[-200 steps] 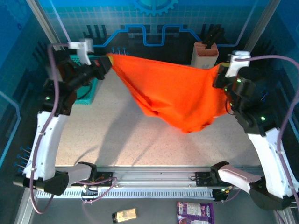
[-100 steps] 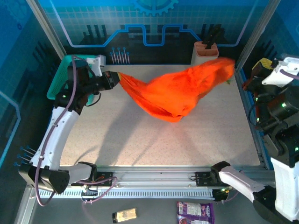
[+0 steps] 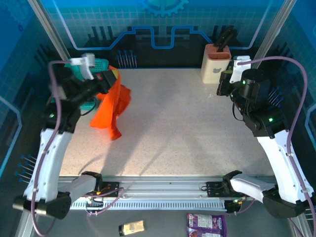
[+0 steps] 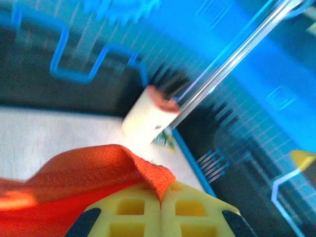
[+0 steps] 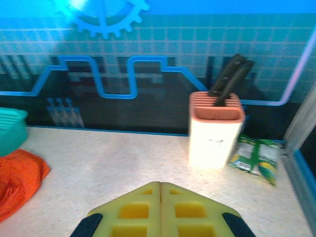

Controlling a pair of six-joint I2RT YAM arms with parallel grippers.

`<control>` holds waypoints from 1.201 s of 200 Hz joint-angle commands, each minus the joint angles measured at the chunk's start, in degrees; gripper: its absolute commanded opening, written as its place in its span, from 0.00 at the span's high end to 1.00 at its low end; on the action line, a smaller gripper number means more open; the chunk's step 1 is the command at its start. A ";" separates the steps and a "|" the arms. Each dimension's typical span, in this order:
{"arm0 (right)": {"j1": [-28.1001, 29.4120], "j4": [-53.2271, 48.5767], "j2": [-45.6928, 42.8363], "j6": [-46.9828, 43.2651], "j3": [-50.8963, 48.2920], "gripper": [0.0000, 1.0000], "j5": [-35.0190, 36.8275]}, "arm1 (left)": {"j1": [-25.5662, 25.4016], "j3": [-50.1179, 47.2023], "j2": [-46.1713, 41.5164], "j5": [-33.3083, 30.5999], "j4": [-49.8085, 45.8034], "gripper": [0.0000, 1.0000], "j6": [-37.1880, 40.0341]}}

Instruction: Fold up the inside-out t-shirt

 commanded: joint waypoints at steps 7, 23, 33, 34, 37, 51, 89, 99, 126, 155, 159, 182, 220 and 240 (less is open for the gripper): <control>0.97 -0.59 -0.17 4.87 -6.93 1.00 -11.36 | -1.54 0.04 1.40 6.54 1.24 1.00 -2.05; 1.98 1.78 -0.60 8.12 -12.72 1.00 -14.56 | -2.46 3.43 1.82 7.57 0.32 1.00 -0.94; 3.16 3.43 -0.57 9.21 -15.85 1.00 -17.43 | -2.51 5.48 1.85 8.17 0.18 1.00 -0.96; 3.29 3.60 -0.54 9.34 -16.31 1.00 -17.69 | -2.51 5.67 1.89 8.21 0.13 1.00 -0.97; 3.66 4.01 -0.44 9.52 -17.26 1.00 -18.47 | -2.51 6.33 1.86 8.25 -0.14 1.00 -0.97; 5.96 5.27 0.44 9.59 -20.52 0.95 -21.30 | -2.52 9.35 2.07 8.29 -1.52 1.00 -1.08; 15.91 11.58 3.26 6.87 -27.35 0.86 -22.61 | -2.51 11.63 1.82 8.08 -2.69 1.00 -2.43; 18.71 13.96 4.19 7.01 -28.81 0.83 -21.21 | -2.53 11.02 1.62 8.09 -2.53 1.00 -2.51; 23.92 21.29 8.18 7.23 -32.36 0.69 -21.61 | -2.52 8.28 1.35 7.77 -2.33 1.00 -2.43; 27.71 26.41 13.99 7.96 -32.94 0.47 -21.65 | -2.52 6.44 0.84 7.79 -2.33 1.00 -2.81; 28.28 26.92 14.80 7.90 -32.92 0.45 -21.26 | -2.51 6.32 0.79 7.72 -2.33 1.00 -2.86; 29.32 28.74 19.24 7.97 -33.26 0.37 -17.25 | -2.51 6.28 0.29 7.54 -2.80 1.00 -2.38; 27.59 31.25 24.13 5.17 -33.67 0.35 -13.75 | -2.51 7.47 0.01 7.61 -4.43 1.00 -1.35; 25.36 33.37 24.35 1.80 -34.16 0.38 -16.64 | -2.51 7.96 -0.14 7.57 -5.43 1.00 -0.67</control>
